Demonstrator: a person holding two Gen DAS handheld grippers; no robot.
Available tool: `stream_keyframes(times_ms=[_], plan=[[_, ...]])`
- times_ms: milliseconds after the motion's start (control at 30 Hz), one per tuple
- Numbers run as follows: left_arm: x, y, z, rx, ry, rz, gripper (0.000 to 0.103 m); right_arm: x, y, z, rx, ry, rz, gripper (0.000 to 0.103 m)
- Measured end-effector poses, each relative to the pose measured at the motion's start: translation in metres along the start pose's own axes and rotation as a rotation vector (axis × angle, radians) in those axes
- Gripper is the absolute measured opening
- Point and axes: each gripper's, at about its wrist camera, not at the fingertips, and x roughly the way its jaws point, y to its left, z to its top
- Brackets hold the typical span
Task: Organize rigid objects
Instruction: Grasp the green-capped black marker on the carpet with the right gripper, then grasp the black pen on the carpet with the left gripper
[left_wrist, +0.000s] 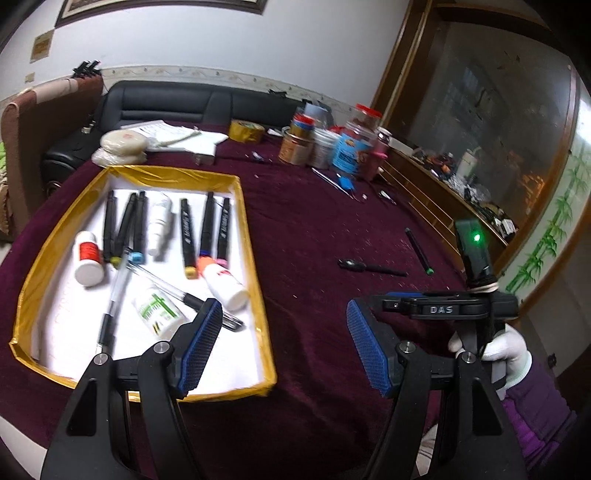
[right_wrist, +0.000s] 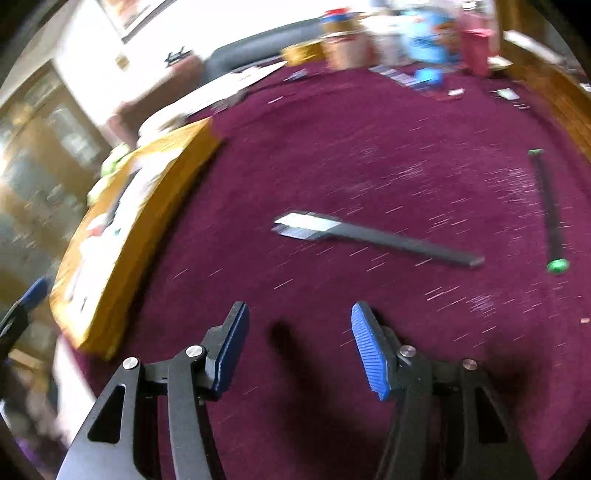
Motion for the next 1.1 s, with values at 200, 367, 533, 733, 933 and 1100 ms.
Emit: stream_keyframes(times_ms=[200, 367, 533, 733, 933, 1100], plan=[[0.0, -0.02, -0.004, 0.054, 0.013, -0.041, 0.069, -0.051, -0.027, 0.012, 0.051, -0.185, -0.115, 0.054], [0.008, -0.041, -0.002, 0.118, 0.03, -0.054, 0.069, -0.081, -0.132, 0.03, 0.363, -0.291, -0.326, 0.054], [0.03, -0.075, 0.006, 0.236, 0.066, -0.04, 0.069, -0.062, -0.162, 0.032, 0.428, -0.238, -0.35, 0.054], [0.071, -0.107, 0.017, 0.323, 0.137, -0.045, 0.069, -0.031, -0.168, 0.04, 0.448, -0.237, -0.379, 0.019], [0.123, -0.143, 0.026, 0.443, 0.227, -0.032, 0.069, -0.032, -0.183, 0.034, 0.501, -0.329, -0.345, 0.013], [0.177, -0.176, 0.033, 0.644, 0.237, -0.02, 0.069, -0.037, -0.196, 0.029, 0.552, -0.355, -0.24, 0.013]])
